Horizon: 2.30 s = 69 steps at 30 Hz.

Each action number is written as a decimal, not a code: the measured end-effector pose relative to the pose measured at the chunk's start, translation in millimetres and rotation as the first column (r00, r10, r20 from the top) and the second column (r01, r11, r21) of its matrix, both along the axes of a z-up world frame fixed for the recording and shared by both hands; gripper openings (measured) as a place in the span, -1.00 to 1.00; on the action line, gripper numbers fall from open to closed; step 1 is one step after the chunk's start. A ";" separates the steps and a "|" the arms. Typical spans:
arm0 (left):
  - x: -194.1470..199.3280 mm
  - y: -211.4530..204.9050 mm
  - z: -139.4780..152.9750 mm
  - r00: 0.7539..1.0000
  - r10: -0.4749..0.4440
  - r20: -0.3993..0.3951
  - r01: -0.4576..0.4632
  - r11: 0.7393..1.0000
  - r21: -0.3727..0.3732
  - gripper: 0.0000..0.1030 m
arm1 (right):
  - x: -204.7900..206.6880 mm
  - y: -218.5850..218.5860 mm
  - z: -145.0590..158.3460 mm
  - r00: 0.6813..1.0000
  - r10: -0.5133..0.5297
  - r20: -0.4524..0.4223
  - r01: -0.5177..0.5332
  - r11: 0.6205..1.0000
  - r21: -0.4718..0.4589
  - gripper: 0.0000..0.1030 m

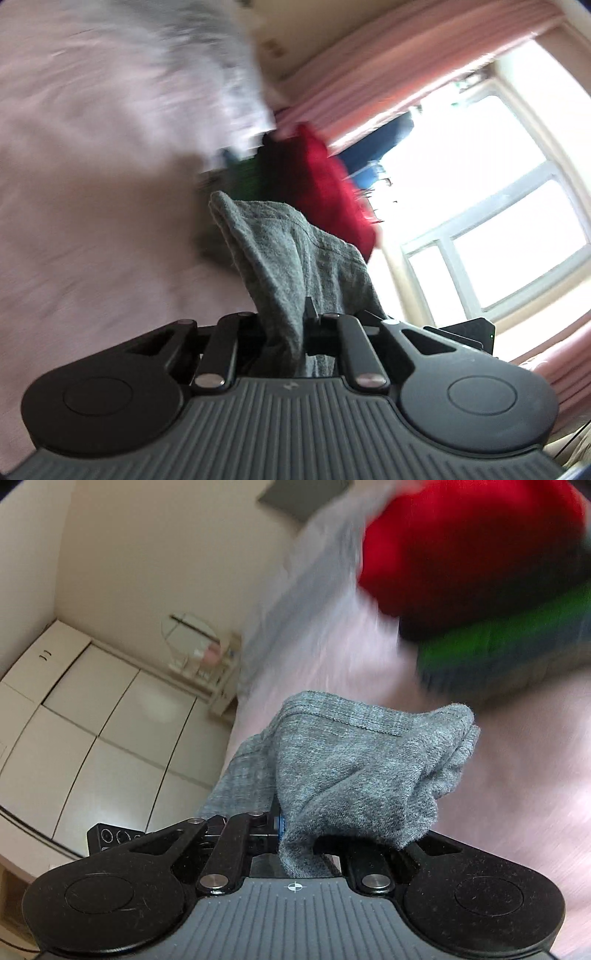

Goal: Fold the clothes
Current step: 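Lift the folded shorts with both tools and carry them to the clothes stack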

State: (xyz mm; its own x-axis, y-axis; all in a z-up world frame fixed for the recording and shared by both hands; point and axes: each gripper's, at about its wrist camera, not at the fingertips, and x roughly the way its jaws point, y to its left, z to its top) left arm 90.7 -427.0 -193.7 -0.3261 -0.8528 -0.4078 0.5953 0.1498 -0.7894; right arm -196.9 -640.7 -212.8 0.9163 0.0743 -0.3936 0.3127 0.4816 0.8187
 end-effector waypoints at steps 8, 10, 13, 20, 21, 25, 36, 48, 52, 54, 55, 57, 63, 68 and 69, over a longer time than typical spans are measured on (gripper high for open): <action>-38.4 -172.7 68.1 0.999 -0.026 0.033 0.030 0.991 -0.132 -0.81 | -25.2 -122.3 76.5 0.998 -0.067 -0.016 0.064 0.991 -0.121 -0.82; -35.5 -208.9 78.5 0.999 -0.024 0.044 0.030 0.990 -0.137 -0.81 | -22.2 -148.8 82.5 0.997 -0.080 -0.018 0.077 0.989 -0.123 -0.81; -26.8 -255.1 84.5 0.997 -0.024 0.069 0.033 0.992 -0.123 -0.81 | -17.8 -188.6 91.4 0.995 -0.100 -0.022 0.096 0.987 -0.127 -0.81; 0.3 -317.5 60.1 0.995 -0.028 0.094 0.034 0.998 -0.060 -0.81 | -14.3 -269.5 87.9 0.990 -0.128 -0.055 0.122 0.987 -0.101 -0.81; 1.8 -321.9 53.2 0.996 -0.029 0.087 0.034 0.998 -0.049 -0.81 | -16.7 -275.5 80.8 0.990 -0.127 -0.065 0.120 0.988 -0.096 -0.81; 0.1 -326.4 29.9 0.996 -0.048 0.072 0.049 0.999 -0.021 -0.80 | -11.5 -302.8 60.1 0.985 -0.121 -0.119 0.114 0.991 -0.069 -0.81; 28.9 -338.9 7.1 1.000 0.003 0.010 -0.003 1.000 -0.005 -0.40 | -20.8 -322.6 10.4 0.972 -0.196 -0.126 0.201 0.979 0.027 0.03; 63.9 -356.5 -0.7 0.996 0.042 -0.078 -0.043 0.999 -0.007 -0.96 | -55.4 -350.3 11.5 0.926 -0.364 -0.099 0.363 0.931 -0.027 -0.26; 60.6 -355.3 9.7 0.999 0.034 0.016 -0.033 0.999 -0.039 -1.00 | -58.8 -343.2 19.3 0.920 -0.384 -0.079 0.373 0.919 -0.125 -0.76; 58.5 -351.9 15.9 0.996 0.041 0.074 -0.035 0.997 -0.069 -1.00 | -62.9 -339.3 22.2 0.915 -0.399 -0.056 0.385 0.907 -0.169 -0.90; 56.5 -350.3 19.4 0.993 0.045 0.112 -0.035 0.996 -0.087 -1.00 | -66.6 -337.7 22.9 0.914 -0.404 -0.025 0.393 0.901 -0.183 -0.90; 51.2 -349.4 25.7 0.981 0.053 0.187 -0.030 0.992 -0.123 -1.00 | -68.2 -334.4 21.0 0.908 -0.420 0.002 0.411 0.887 -0.209 -0.91; 39.2 -356.7 17.1 0.952 0.052 0.302 -0.022 0.995 -0.100 -1.00 | -61.1 -323.0 5.5 0.901 -0.433 -0.030 0.405 0.865 -0.297 -0.90; 29.4 -371.8 3.9 0.941 0.018 0.339 -0.018 1.000 -0.002 -0.93 | -43.1 -317.2 -3.1 0.875 -0.455 -0.167 0.387 0.863 -0.324 -0.85; 30.1 -371.4 6.5 0.941 0.031 0.338 -0.035 0.999 0.005 -0.88 | -40.3 -315.2 1.7 0.859 -0.473 -0.194 0.391 0.852 -0.349 -0.50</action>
